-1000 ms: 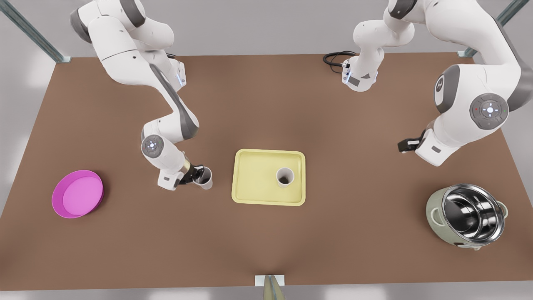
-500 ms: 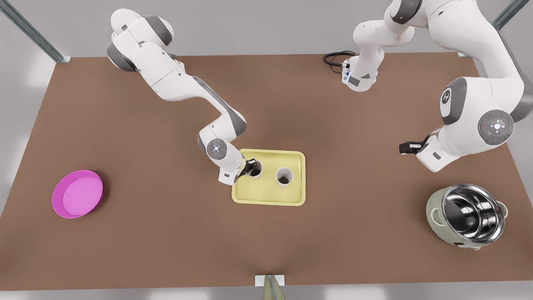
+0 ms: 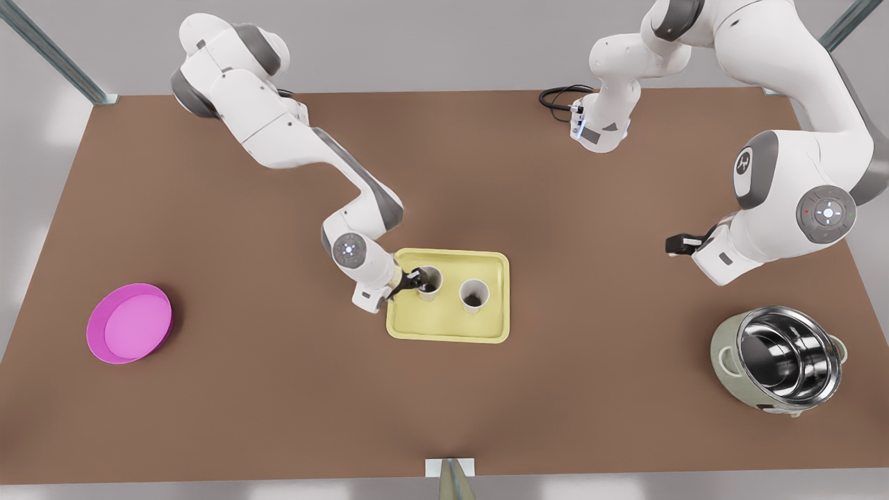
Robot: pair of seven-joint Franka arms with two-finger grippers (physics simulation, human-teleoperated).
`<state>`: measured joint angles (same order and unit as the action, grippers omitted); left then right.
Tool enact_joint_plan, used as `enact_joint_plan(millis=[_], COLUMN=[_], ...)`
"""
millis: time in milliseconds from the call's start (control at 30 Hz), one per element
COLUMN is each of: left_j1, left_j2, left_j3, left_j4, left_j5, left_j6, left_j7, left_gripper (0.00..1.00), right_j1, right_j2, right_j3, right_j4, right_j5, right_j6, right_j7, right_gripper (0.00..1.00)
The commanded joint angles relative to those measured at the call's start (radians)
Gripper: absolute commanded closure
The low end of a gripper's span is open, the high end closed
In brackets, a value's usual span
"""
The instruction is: Use both arms to respectively pick up the white IKEA cups from the middle-left and middle-right positions, then place the white IKEA cups onto the middle-middle tray, ensuring that the cups remain upright and do not tip over
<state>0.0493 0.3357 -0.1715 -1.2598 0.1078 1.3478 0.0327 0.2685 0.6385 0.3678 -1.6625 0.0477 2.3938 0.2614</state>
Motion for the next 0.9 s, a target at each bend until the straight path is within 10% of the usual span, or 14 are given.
enact_joint_plan(millis=[0, 300, 500, 867], left_j1=[0.0, 0.0, 0.0, 0.0], left_j2=[-0.001, 0.0, -0.003, -0.001], left_j3=[0.0, 0.0, -0.002, -0.002], left_j4=[0.0, 0.0, 0.0, 0.0], left_j5=[0.001, 0.0, 0.0, 0.0], left_j6=[-0.001, -0.001, -0.029, -0.032], left_j7=[0.055, 0.053, 0.052, 0.05], left_gripper=[0.0, 0.0, 0.0, 0.0], right_j1=[-0.043, -0.469, -0.577, -0.463], right_j2=[-0.034, -0.137, -0.459, -0.504], right_j3=[0.032, -0.003, -0.007, -0.124], right_j4=[0.003, 0.36, 0.148, 0.211], right_j5=[0.001, -0.287, -0.132, -0.155], right_j6=[-0.11, -0.933, -0.935, -0.946], right_j7=[0.071, -0.238, -0.295, -0.294], right_gripper=[0.0, 0.0, 0.0, 0.0])
